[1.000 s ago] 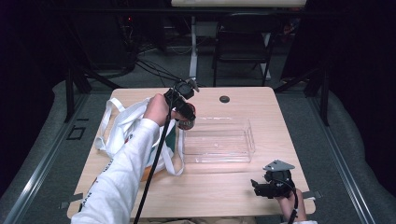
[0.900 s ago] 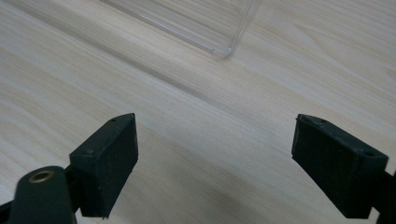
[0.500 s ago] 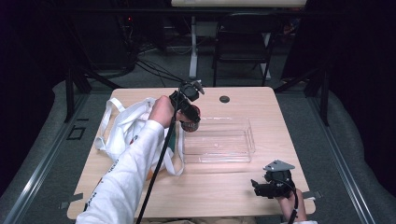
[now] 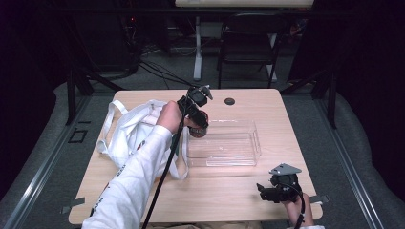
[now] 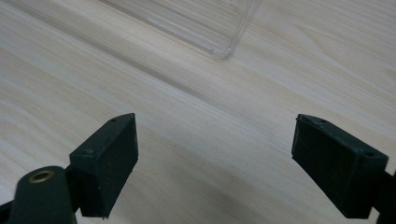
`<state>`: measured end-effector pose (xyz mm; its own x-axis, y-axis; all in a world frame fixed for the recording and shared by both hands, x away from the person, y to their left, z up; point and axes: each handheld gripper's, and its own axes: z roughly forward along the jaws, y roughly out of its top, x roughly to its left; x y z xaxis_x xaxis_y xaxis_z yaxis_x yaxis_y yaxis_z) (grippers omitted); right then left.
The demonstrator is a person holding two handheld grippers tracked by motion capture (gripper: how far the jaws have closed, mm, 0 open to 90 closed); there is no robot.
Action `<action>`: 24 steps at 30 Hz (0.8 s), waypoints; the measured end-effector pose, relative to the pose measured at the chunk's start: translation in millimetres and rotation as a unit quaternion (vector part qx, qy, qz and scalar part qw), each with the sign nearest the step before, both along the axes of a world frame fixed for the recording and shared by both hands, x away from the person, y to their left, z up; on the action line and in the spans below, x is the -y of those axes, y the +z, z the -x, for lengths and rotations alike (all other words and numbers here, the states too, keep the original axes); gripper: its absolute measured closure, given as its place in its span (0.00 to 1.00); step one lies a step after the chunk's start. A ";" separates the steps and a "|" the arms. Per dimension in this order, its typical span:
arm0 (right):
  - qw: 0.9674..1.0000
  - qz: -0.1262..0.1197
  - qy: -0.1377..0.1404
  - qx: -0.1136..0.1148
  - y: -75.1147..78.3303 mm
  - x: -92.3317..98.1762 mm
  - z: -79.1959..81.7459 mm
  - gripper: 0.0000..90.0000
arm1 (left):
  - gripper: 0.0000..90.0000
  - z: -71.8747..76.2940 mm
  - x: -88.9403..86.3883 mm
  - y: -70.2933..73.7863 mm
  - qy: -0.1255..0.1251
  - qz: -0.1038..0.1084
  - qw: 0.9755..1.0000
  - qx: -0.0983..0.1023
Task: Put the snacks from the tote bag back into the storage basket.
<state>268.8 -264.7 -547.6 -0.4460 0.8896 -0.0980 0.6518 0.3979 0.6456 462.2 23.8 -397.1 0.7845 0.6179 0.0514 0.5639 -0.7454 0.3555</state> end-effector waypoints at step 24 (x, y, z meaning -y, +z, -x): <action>1.000 0.004 0.000 -0.002 0.2 -0.4 0.1 0.16 | 0.29 7.9 -0.1 -20.1 0.000 0.008 1.000 -0.023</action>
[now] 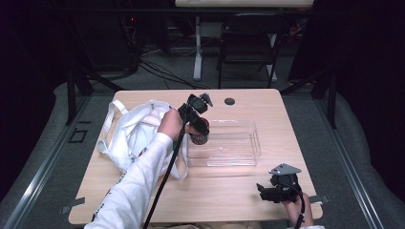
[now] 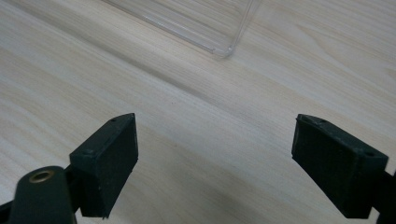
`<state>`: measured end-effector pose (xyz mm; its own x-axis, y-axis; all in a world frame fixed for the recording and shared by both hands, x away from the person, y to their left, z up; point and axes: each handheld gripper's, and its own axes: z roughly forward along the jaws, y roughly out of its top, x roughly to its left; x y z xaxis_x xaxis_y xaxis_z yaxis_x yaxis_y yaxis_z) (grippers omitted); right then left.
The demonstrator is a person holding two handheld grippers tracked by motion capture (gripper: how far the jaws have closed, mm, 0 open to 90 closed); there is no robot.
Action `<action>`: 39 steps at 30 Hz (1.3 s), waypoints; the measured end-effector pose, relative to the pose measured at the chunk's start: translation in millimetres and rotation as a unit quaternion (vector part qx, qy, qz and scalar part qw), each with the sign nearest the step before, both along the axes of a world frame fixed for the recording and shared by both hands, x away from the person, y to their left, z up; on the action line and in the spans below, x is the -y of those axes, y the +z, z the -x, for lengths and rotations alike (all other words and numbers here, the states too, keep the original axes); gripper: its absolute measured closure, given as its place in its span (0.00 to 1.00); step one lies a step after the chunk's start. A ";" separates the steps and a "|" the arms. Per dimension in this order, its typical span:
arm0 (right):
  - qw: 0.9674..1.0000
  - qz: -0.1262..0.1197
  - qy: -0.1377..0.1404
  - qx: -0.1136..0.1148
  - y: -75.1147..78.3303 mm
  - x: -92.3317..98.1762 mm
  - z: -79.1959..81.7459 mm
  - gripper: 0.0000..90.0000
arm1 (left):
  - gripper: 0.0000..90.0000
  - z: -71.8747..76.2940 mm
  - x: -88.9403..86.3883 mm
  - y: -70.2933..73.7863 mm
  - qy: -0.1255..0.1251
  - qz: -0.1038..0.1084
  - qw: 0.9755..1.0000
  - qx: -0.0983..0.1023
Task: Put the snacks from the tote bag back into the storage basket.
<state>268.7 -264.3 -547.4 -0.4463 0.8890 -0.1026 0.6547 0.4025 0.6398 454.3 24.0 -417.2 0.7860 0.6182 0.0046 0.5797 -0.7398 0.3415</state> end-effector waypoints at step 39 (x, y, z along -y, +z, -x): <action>1.000 -0.004 0.001 0.002 -0.5 -0.1 0.3 0.16 | 0.29 10.4 1.9 -39.8 0.010 0.003 0.999 -0.035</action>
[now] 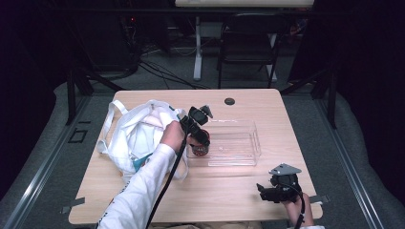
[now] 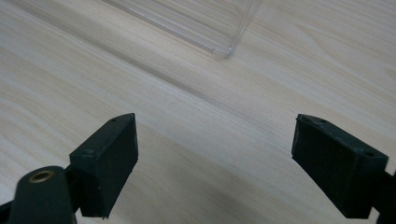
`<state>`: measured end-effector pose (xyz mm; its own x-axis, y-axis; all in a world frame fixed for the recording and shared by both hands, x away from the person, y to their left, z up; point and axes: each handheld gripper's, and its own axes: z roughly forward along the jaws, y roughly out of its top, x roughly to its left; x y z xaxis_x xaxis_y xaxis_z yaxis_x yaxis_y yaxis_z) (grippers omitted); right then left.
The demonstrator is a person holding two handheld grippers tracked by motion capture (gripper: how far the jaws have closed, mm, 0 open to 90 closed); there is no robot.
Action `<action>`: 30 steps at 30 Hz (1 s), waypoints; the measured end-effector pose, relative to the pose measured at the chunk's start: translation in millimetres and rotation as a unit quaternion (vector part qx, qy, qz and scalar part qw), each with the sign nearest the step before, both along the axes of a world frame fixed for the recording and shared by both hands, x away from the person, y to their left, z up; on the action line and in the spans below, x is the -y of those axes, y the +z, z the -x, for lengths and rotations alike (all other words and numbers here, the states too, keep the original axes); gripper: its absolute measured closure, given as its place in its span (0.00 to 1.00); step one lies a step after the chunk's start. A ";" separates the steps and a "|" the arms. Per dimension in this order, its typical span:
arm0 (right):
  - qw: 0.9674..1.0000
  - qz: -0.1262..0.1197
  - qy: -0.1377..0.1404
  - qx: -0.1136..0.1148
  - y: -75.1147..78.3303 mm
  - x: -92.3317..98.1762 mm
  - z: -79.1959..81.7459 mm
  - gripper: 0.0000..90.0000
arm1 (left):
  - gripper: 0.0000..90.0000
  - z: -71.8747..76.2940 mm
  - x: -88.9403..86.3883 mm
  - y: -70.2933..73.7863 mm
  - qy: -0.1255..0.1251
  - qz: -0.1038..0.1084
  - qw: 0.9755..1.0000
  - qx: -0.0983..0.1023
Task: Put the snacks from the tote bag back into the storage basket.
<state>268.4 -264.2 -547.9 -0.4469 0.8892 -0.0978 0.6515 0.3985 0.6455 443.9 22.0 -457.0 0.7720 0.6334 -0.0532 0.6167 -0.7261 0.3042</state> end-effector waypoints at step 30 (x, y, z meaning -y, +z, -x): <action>1.000 0.004 -0.001 -0.001 0.5 -0.3 0.2 0.16 | 0.29 0.6 2.8 -27.5 0.001 -0.025 0.999 -0.022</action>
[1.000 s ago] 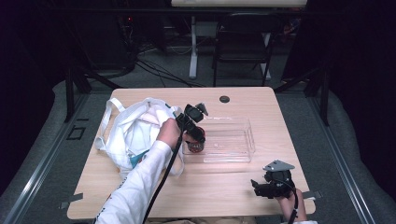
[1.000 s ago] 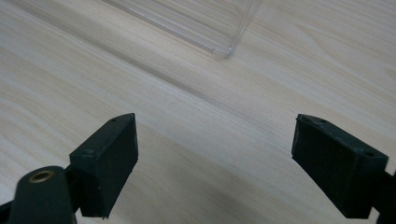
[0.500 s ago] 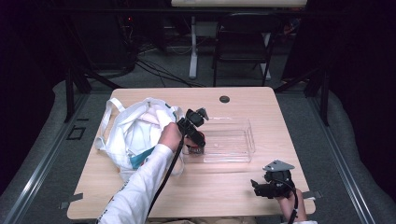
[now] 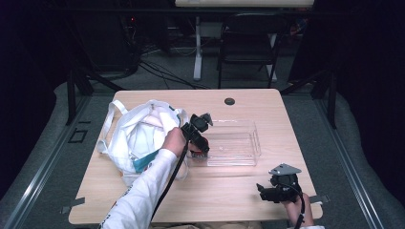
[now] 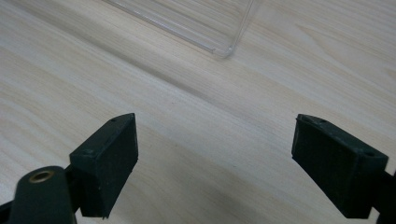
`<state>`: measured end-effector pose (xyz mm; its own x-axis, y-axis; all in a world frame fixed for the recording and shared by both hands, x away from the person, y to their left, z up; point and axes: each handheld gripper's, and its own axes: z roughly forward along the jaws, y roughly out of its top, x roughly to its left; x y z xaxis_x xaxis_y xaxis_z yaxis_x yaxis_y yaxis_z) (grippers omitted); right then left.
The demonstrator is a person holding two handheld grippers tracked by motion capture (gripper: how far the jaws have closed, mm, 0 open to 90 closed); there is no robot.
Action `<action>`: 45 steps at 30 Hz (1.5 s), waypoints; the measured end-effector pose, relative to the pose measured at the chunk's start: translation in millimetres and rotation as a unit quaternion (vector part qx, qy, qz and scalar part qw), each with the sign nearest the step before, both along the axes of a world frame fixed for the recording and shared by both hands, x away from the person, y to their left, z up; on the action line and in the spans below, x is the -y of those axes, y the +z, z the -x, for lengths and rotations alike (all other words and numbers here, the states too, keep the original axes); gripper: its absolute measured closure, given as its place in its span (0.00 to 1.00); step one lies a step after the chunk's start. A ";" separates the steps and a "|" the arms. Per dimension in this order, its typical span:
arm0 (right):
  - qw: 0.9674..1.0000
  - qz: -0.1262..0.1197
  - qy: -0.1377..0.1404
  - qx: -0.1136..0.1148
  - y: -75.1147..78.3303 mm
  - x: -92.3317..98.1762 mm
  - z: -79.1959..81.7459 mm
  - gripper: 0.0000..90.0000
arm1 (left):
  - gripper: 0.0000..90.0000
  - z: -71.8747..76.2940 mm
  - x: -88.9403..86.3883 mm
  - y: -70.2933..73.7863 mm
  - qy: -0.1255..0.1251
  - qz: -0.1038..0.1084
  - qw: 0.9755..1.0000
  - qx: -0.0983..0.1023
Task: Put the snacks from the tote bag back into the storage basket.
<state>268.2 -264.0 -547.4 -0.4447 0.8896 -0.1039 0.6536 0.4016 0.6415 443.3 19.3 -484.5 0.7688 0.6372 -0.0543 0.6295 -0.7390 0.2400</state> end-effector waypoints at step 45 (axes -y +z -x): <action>1.000 -0.002 0.001 0.002 -0.1 -0.1 0.1 0.16 | 0.15 4.1 -15.1 44.5 0.008 0.033 0.997 0.066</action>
